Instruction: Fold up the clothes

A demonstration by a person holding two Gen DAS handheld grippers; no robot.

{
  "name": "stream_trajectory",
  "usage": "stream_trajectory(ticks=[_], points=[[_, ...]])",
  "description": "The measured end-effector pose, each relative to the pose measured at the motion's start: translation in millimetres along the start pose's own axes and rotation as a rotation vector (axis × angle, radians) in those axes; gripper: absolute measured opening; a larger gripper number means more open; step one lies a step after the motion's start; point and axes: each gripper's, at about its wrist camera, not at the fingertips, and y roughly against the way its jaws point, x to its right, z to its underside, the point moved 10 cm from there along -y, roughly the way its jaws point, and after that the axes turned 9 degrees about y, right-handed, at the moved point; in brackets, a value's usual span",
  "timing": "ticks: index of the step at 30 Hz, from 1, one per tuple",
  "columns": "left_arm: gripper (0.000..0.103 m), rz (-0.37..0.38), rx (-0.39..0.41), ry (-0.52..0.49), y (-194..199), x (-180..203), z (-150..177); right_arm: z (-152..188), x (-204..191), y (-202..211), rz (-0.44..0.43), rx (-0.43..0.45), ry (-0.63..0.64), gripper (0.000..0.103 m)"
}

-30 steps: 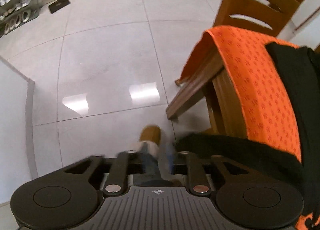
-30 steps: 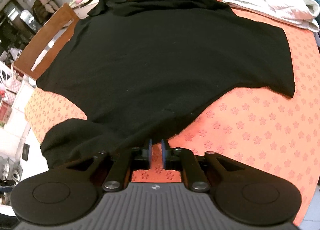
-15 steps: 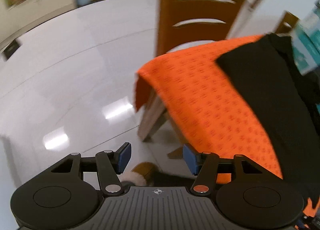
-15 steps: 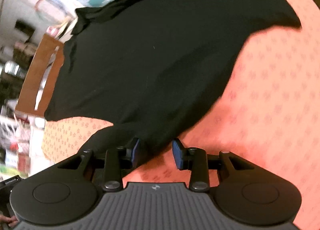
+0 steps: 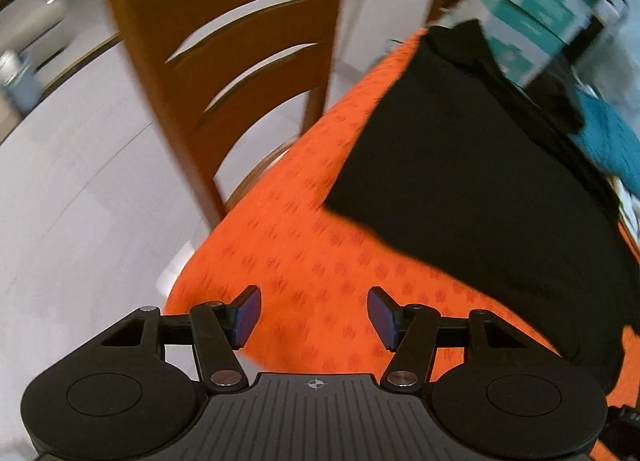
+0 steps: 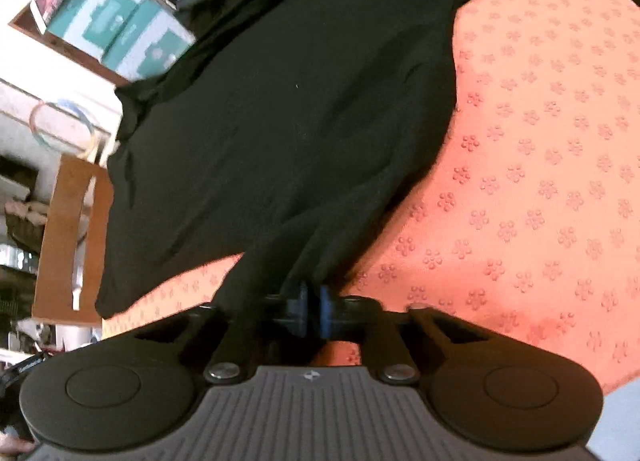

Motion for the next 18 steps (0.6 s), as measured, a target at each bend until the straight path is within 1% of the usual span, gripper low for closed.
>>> stream_trajectory(ticks=[2,5,7,9,11,12,15,16,17,18], points=[[0.066,0.012,0.000,-0.038,-10,6,-10,3,-1,13,0.011,0.044,-0.009,0.002],[0.066,0.035,-0.005,-0.068,-23,15,-21,13,7,40,0.062,0.076,-0.013,0.002],[0.066,0.036,-0.006,-0.075,-29,16,-26,19,13,58,0.096,0.096,-0.018,0.002],[0.067,0.035,-0.007,-0.081,-36,17,-31,28,26,67,0.143,0.091,-0.044,0.002],[0.068,0.035,-0.008,-0.087,-42,18,-36,36,36,70,0.162,0.079,-0.062,0.002],[0.068,0.035,-0.008,-0.091,-46,19,-39,35,38,71,0.176,0.080,-0.061,0.002],[0.068,0.034,-0.009,-0.100,-56,20,-46,30,45,74,0.216,0.083,-0.058,0.008],[0.068,0.038,-0.010,-0.090,-58,20,-47,22,46,76,0.221,0.102,-0.052,0.016],[0.068,0.044,-0.010,-0.081,-59,21,-48,14,47,77,0.225,0.121,-0.046,0.021],[0.068,0.048,-0.011,-0.079,-61,21,-47,5,48,79,0.230,0.139,-0.039,0.030]])
